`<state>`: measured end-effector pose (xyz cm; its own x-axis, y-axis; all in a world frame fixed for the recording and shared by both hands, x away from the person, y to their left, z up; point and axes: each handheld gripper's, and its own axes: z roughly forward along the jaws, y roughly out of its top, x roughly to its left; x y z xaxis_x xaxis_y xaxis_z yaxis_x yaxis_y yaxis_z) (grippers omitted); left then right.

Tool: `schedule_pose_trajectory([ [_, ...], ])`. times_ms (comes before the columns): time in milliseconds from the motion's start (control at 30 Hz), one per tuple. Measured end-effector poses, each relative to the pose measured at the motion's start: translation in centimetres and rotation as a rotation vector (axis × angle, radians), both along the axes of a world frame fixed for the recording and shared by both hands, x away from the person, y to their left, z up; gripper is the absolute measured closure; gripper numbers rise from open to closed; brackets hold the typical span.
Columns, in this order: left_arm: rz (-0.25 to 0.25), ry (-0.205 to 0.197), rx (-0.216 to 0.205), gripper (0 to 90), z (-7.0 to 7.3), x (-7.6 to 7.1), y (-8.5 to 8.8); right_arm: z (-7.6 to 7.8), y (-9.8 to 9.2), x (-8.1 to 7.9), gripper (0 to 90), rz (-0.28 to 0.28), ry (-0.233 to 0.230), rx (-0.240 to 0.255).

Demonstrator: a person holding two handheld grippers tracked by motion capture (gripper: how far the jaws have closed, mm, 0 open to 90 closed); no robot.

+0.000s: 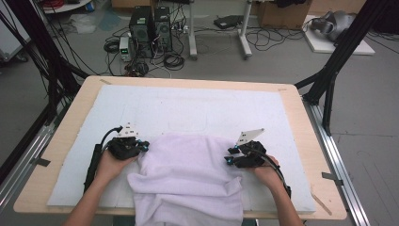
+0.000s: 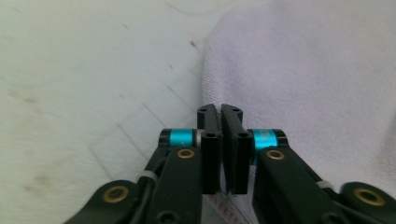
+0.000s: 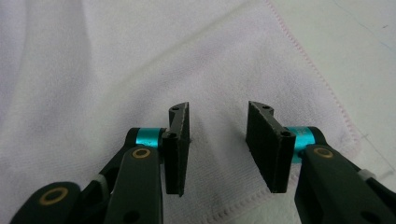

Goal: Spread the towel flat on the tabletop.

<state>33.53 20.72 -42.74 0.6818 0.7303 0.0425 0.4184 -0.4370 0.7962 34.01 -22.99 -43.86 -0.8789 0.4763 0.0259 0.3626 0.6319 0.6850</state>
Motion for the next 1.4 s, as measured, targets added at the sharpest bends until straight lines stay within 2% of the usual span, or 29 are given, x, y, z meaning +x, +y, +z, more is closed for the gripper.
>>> schedule_pose_trajectory([
  [67,0.022,-0.087,-0.002,86.5,1.0,-1.0,-0.1,-0.1,-0.1,0.0,59.0,-0.006,0.004,0.004],
  [100,0.010,-0.102,-0.014,86.5,1.4,-1.6,-0.3,0.0,-0.1,-0.1,59.0,-0.004,0.005,0.002],
  [133,-0.023,-0.102,-0.008,86.4,1.7,-2.3,-0.6,0.0,0.0,-0.1,59.0,-0.005,0.000,-0.002],
  [167,-0.082,-0.077,-0.004,86.3,1.8,-2.9,-1.0,0.0,0.0,-0.1,58.9,-0.007,0.000,-0.006],
  [200,-0.152,-0.025,-0.002,85.4,1.6,-3.5,-1.5,0.0,0.0,-0.2,58.9,-0.009,0.003,-0.008],
  [267,-0.247,0.047,0.031,77.1,0.9,-4.4,-2.4,0.0,0.1,-0.2,58.8,-0.006,-0.004,-0.009],
  [300,-0.270,0.070,0.031,72.7,0.6,-4.7,-2.6,0.1,0.1,-0.2,58.6,-0.004,-0.004,-0.014],
  [367,-0.291,0.071,0.018,66.3,0.5,-4.8,-2.5,0.3,0.2,-0.5,58.4,0.004,-0.018,-0.019],
  [467,-0.236,0.051,-0.043,67.3,1.1,-3.9,-1.8,1.0,0.0,-0.9,59.3,0.007,-0.056,-0.001],
  [533,-0.191,0.028,-0.057,67.9,1.4,-3.1,-1.5,1.2,-0.5,-0.8,59.5,-0.012,-0.065,0.018],
  [600,-0.172,0.032,-0.075,67.7,1.4,-2.3,-1.7,1.2,-1.1,-0.5,59.5,-0.033,-0.059,0.021],
  [667,-0.181,0.047,-0.052,64.3,1.1,-1.9,-2.5,1.1,-1.4,-0.2,59.4,-0.048,-0.047,0.022],
  [767,-0.221,0.077,0.019,59.7,0.2,-1.6,-3.9,0.9,-1.4,0.1,59.2,-0.052,-0.042,0.017],
  [833,-0.226,0.116,0.060,59.2,-0.6,-1.3,-4.5,0.7,-1.4,0.3,58.5,-0.053,-0.034,0.005],
  [867,-0.227,0.115,0.078,61.8,-0.8,-1.2,-4.6,0.6,-1.3,0.3,58.2,-0.050,-0.029,0.003],
  [900,-0.224,0.106,0.071,66.9,-0.7,-1.1,-4.6,0.6,-1.3,0.3,58.1,-0.048,-0.032,0.003],
  [933,-0.218,0.099,0.075,78.6,-0.6,-1.1,-4.4,0.6,-1.2,0.3,58.1,-0.047,-0.031,0.000],
  [967,-0.204,0.089,0.080,84.2,-0.5,-1.0,-4.3,0.6,-1.2,0.3,58.0,-0.045,-0.034,0.000],
  [1000,-0.179,0.072,0.091,85.7,-0.4,-1.0,-4.2,0.6,-1.2,0.3,57.9,-0.043,-0.037,0.002],
  [1067,-0.109,0.013,0.103,86.7,0.1,-1.1,-3.6,0.6,-1.3,0.3,57.7,-0.048,-0.035,0.002],
  [1167,0.055,-0.087,0.068,84.4,1.1,-1.1,-1.9,0.7,-1.4,0.3,57.5,-0.048,-0.041,0.005],
  [1200,0.097,-0.098,0.051,77.0,1.3,-1.0,-1.4,0.9,-1.5,0.2,57.5,-0.049,-0.047,0.009],
  [1233,0.117,-0.091,0.035,70.8,1.5,-0.9,-0.9,1.0,-1.5,0.2,57.6,-0.052,-0.050,0.013],
  [1300,0.117,-0.080,0.026,67.9,1.5,-0.8,-0.3,1.2,-1.8,0.2,57.8,-0.057,-0.056,0.012],
  [1400,0.070,-0.054,0.026,66.2,1.1,-0.7,-0.6,1.6,-2.3,0.4,58.0,-0.078,-0.055,0.012],
])
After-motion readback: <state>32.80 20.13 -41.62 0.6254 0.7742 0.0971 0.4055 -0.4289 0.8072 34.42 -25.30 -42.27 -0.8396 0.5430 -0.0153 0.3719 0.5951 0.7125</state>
